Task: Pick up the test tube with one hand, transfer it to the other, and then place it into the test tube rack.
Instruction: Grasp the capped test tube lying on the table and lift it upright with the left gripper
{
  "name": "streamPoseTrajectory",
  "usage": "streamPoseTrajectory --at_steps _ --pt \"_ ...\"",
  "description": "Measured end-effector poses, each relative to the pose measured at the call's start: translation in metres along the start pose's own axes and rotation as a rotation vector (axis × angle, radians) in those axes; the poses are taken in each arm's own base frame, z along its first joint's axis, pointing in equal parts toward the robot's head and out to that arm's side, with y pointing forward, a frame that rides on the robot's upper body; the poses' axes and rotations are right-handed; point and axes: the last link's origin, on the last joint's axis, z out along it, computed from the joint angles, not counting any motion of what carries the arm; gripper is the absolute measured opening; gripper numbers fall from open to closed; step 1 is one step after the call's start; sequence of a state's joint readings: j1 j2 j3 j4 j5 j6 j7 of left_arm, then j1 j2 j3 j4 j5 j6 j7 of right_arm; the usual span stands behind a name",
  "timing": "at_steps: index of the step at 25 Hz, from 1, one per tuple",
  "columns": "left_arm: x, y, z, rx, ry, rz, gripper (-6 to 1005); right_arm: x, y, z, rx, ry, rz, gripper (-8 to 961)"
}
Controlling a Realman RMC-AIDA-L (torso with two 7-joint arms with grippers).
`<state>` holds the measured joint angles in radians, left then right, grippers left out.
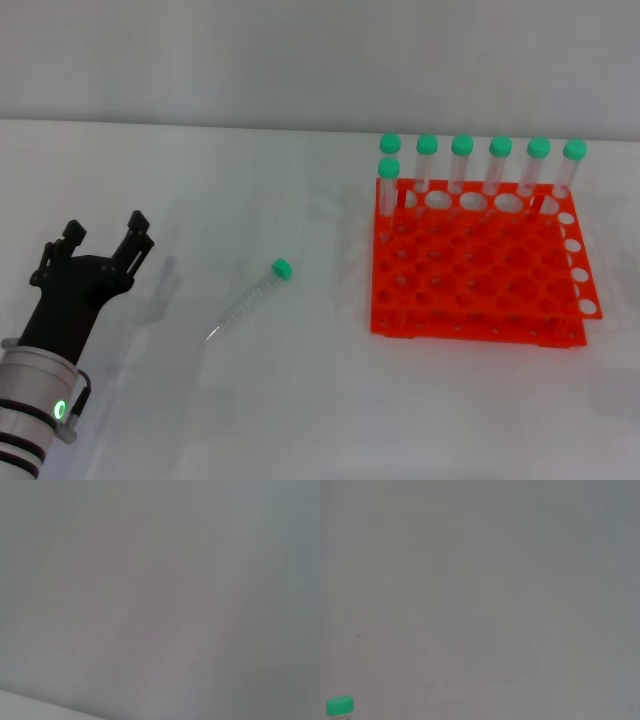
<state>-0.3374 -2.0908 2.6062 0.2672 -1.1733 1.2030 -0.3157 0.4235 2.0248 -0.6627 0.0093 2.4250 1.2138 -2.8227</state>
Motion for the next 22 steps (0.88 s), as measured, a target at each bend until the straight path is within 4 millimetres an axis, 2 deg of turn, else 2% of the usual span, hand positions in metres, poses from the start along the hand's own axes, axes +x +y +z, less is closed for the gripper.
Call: streamPoseTrajectory --at_steps 13,18,22 --pt "0.004 -0.009 0.007 0.059 0.007 -0.058 887 -0.001 0.0 0.002 0.0 -0.004 0.001 845" --pt "0.011 -0.015 0.032 0.023 -0.043 -0.156 886 -0.002 -0.001 0.002 0.002 -0.007 0.0 845" --pt "0.028 -0.027 0.057 -0.073 -0.124 -0.24 886 -0.002 0.0 0.002 -0.002 -0.006 -0.003 846"
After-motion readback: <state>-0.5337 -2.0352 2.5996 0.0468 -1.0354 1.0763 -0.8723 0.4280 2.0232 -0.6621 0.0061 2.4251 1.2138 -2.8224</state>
